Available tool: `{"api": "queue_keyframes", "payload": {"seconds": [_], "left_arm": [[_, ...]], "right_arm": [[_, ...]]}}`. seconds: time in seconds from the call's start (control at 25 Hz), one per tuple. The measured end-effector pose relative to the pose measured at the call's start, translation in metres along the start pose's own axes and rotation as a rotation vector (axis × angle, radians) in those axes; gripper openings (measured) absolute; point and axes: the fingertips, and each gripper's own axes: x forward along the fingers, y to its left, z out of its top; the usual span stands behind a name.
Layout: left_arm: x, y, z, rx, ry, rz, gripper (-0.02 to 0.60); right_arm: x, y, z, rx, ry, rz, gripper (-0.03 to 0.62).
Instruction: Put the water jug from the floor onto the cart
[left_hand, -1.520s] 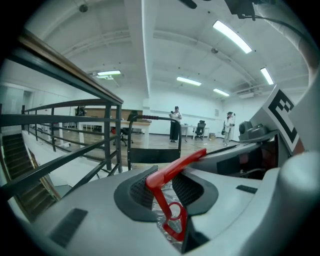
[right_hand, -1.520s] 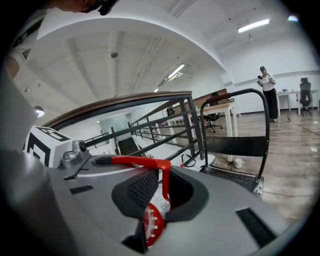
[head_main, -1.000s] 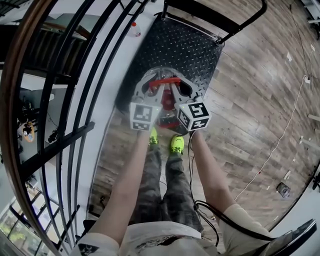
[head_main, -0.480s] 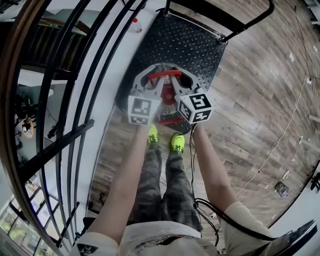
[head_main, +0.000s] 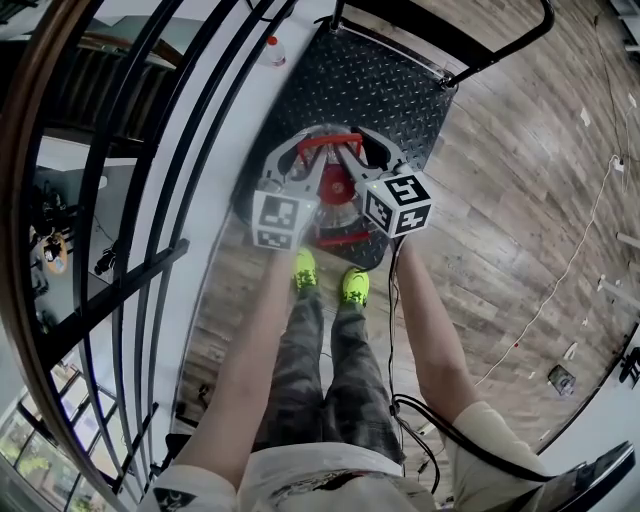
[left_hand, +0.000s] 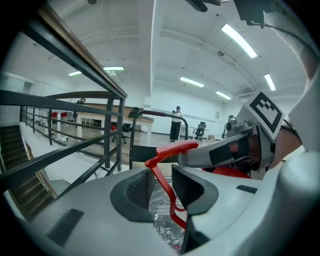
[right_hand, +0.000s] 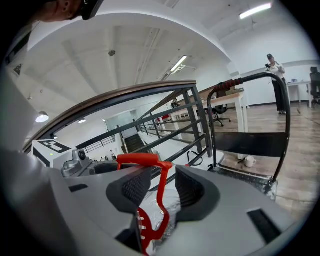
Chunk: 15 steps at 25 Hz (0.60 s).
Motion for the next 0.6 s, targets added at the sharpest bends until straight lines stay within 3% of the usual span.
{"api": "queue_keyframes", "payload": {"seconds": [0.28,0.4,0.6], "left_arm": [[-0.003,-0.001,0.003,0.006,-0.016,0.002,0.094],[-0.005,-0.002,0.003,0.006,-0.017,0.003,0.095],[-0.007,-0.003,0.005,0.008,-0.028,0.014,0.097]], "right_arm": [[-0.003,0.001,0.0,-0.018,0.004,0.01,0.133],[-0.007,-0.001,-0.003,0.026,0.005,0.023,0.198],[-0.01,0.001,-0.001,-0.003,0.006,0.015,0.198]]}}
